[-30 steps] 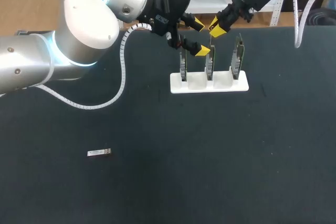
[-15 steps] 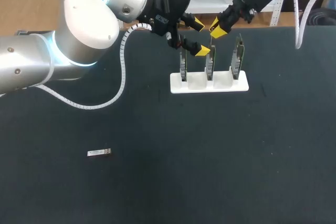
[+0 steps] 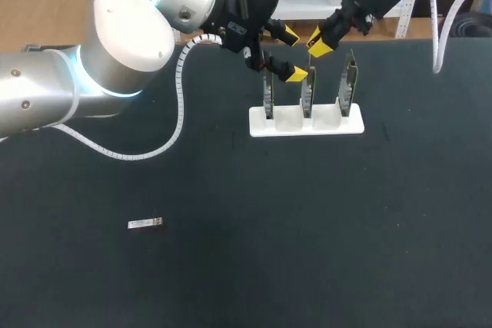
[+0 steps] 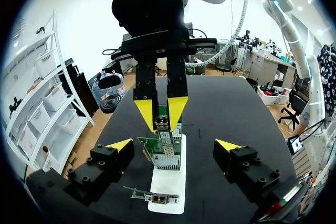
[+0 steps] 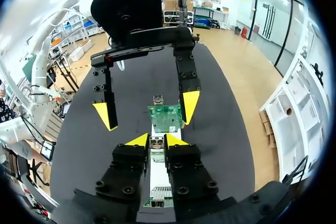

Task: Pick up the optical module with the left hand, and insert it into the network port with the right hand.

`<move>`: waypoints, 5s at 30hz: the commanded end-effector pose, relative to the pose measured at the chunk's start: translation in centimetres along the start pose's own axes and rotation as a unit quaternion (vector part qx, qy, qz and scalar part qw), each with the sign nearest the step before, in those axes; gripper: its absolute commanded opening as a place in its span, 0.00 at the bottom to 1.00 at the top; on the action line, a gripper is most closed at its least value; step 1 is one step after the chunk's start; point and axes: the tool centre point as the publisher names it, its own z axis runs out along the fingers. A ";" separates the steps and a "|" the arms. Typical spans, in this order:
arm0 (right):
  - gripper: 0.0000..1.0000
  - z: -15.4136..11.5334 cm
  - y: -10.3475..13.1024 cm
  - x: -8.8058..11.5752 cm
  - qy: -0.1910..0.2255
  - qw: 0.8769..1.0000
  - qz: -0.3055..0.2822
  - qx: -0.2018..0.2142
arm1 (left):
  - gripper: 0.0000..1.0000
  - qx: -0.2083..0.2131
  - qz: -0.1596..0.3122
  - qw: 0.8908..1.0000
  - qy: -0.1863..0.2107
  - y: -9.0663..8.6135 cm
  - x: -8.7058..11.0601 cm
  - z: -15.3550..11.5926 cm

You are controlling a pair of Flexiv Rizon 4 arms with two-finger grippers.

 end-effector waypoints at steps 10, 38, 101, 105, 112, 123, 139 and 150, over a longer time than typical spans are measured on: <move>1.00 -0.5 0.0 0.3 -0.022 1.000 0.004 0.012 | 1.00 0.002 -0.001 1.000 0.002 0.2 -0.1 0.1; 1.00 -3.3 1.1 1.8 -0.088 0.995 0.000 0.040 | 1.00 0.002 -0.001 1.000 0.002 0.2 -0.1 0.1; 0.00 -1.6 -0.7 -2.3 -0.100 0.993 -0.056 0.026 | 1.00 0.002 -0.001 1.000 0.002 0.2 -0.1 0.1; 0.00 -1.3 -0.7 -2.5 -0.096 0.993 -0.058 0.024 | 1.00 0.002 -0.001 1.000 0.002 0.2 -0.1 0.1; 0.00 -1.0 -0.9 -2.4 -0.095 0.994 -0.054 0.022 | 1.00 0.002 -0.001 1.000 0.002 0.2 -0.1 0.1; 0.00 -0.7 -0.7 -1.7 -0.094 0.994 -0.043 0.018 | 1.00 0.002 -0.001 1.000 0.002 0.2 -0.1 0.1; 0.00 0.4 -0.7 -0.9 -0.094 0.995 -0.031 -0.001 | 1.00 0.002 -0.001 1.000 0.002 0.2 -0.1 0.1; 0.00 0.8 -0.7 -0.4 -0.091 0.996 -0.020 -0.008 | 1.00 0.002 -0.001 1.000 0.002 0.2 -0.1 0.1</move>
